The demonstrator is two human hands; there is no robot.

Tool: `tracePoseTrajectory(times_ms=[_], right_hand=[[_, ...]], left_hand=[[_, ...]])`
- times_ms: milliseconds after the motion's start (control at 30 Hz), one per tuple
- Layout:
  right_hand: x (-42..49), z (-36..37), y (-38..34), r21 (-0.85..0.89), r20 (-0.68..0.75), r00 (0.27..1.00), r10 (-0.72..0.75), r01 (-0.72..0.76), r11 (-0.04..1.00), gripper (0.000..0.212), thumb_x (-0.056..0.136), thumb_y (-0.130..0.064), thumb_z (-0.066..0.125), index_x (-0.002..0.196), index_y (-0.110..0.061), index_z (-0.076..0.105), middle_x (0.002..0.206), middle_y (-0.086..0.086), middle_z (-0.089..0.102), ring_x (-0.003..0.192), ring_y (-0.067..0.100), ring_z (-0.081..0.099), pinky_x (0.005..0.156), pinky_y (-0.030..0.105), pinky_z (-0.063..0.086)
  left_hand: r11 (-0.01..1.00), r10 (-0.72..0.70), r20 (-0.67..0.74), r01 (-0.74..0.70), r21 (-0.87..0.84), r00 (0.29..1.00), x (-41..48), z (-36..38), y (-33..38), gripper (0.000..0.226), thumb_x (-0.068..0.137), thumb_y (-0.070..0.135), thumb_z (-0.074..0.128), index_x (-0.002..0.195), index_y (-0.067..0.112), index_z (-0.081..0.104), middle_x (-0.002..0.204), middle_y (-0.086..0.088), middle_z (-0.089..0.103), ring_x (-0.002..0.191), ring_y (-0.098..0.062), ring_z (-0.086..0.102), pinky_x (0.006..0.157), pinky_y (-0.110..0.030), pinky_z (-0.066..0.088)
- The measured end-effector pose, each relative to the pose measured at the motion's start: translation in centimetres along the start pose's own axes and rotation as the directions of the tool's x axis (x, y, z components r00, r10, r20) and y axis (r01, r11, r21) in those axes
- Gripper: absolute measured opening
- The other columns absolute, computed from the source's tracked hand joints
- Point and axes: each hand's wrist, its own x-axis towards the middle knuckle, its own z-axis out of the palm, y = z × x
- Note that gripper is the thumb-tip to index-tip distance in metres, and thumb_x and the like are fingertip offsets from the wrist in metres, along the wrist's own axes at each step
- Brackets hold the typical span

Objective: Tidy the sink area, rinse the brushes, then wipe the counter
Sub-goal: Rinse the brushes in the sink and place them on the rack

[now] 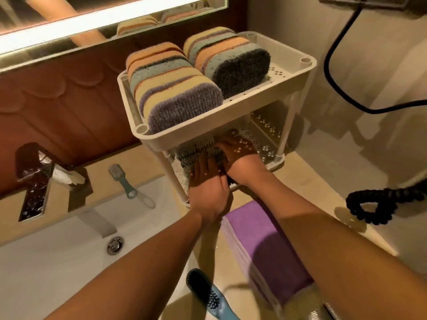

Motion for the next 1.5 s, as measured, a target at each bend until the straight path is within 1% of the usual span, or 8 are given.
tracePoseTrajectory(times_ms=[67, 133, 333, 467, 700, 867, 1200, 1500], right_hand=[[-1.8, -0.7, -0.7, 0.001, 0.020, 0.997, 0.077, -0.077, 0.997, 0.023, 0.091, -0.016, 0.063, 0.113, -0.016, 0.067, 0.112, 0.010, 0.066, 0.114, 0.031, 0.060, 0.096, 0.040, 0.050], [-3.0, -1.1, -0.9, -0.072, 0.016, 0.995, 0.098, -0.097, 0.993, 0.013, 0.095, -0.021, 0.056, 0.083, -0.020, 0.061, 0.083, 0.003, 0.061, 0.096, 0.028, 0.063, 0.089, 0.038, 0.047], [-7.5, -1.3, -2.7, -0.129, -0.040, 0.998, -0.054, 0.048, 0.991, 0.035, 0.095, -0.020, 0.053, 0.129, -0.016, 0.059, 0.121, 0.005, 0.061, 0.116, 0.025, 0.053, 0.106, 0.041, 0.037], [-9.5, -1.0, -6.2, -0.086, -0.043, 0.996, -0.079, 0.075, 0.993, 0.041, 0.093, -0.022, 0.054, 0.134, -0.018, 0.059, 0.131, 0.003, 0.060, 0.122, 0.024, 0.053, 0.105, 0.041, 0.037], [-11.4, 1.1, -13.7, -0.009, 0.007, 0.994, -0.108, 0.108, 0.994, 0.037, 0.096, -0.029, 0.052, 0.132, -0.021, 0.060, 0.129, 0.001, 0.062, 0.117, 0.023, 0.056, 0.096, 0.041, 0.045], [-11.5, 2.8, -18.6, 0.052, 0.059, 0.987, -0.151, 0.148, 0.988, 0.040, 0.097, -0.029, 0.050, 0.135, -0.024, 0.058, 0.138, -0.002, 0.058, 0.123, 0.020, 0.057, 0.098, 0.039, 0.048], [-7.9, 6.4, -23.6, 0.060, 0.111, 0.975, -0.192, 0.186, 0.981, 0.041, 0.096, -0.031, 0.051, 0.136, -0.023, 0.057, 0.138, -0.002, 0.058, 0.122, 0.020, 0.057, 0.095, 0.035, 0.048], [-2.4, 9.7, -24.5, 0.039, 0.132, 0.966, -0.222, 0.219, 0.975, 0.043, 0.093, -0.027, 0.053, 0.134, -0.019, 0.058, 0.139, 0.002, 0.053, 0.127, 0.021, 0.049, 0.105, 0.039, 0.043]], left_hand=[[0.994, 0.112, 0.076, -0.112, -0.007, 0.991, -1.0, -1.3, 0.1, 0.023, 0.107, 0.035, 0.032, 0.097, 0.029, 0.052, 0.089, 0.007, 0.058, 0.086, -0.013, 0.060, 0.091, -0.038, 0.053], [0.980, 0.200, 0.039, -0.200, 0.000, 0.979, -1.7, -1.9, -0.1, 0.023, 0.108, 0.039, 0.030, 0.098, 0.031, 0.048, 0.085, 0.011, 0.056, 0.075, -0.009, 0.056, 0.079, -0.034, 0.053], [0.934, 0.354, 0.070, -0.356, 0.027, 0.933, -6.1, -4.1, -2.8, 0.038, 0.106, 0.040, 0.034, 0.136, 0.021, 0.047, 0.131, 0.000, 0.054, 0.113, -0.017, 0.052, 0.104, -0.034, 0.044], [0.905, 0.425, 0.176, -0.423, -0.051, 0.888, -9.2, -6.5, -5.8, 0.050, 0.108, 0.035, 0.033, 0.153, 0.014, 0.035, 0.161, -0.008, 0.032, 0.146, -0.022, 0.031, 0.122, -0.035, 0.027], [0.956, 0.268, 0.276, -0.291, 0.047, 0.923, -13.2, -11.1, -11.7, 0.060, 0.107, 0.037, 0.036, 0.159, 0.012, 0.020, 0.167, -0.010, 0.016, 0.152, -0.026, 0.021, 0.122, -0.034, 0.019], [0.992, 0.123, 0.269, -0.123, -0.015, 0.955, -14.6, -14.2, -15.4, 0.059, 0.106, 0.039, 0.039, 0.158, 0.019, 0.020, 0.168, -0.007, 0.011, 0.148, -0.029, 0.029, 0.116, -0.044, 0.034], [0.997, 0.012, 0.211, -0.028, 0.075, 0.977, -14.2, -16.2, -21.0, 0.062, 0.106, 0.039, 0.036, 0.159, 0.014, 0.017, 0.168, -0.008, 0.009, 0.152, -0.027, 0.019, 0.119, -0.045, 0.029], [0.999, -0.015, 0.195, 0.008, 0.037, 0.981, -10.2, -15.4, -24.7, 0.055, 0.103, 0.029, 0.042, 0.155, 0.015, 0.028, 0.165, -0.007, 0.021, 0.146, -0.027, 0.032, 0.113, -0.042, 0.037]])
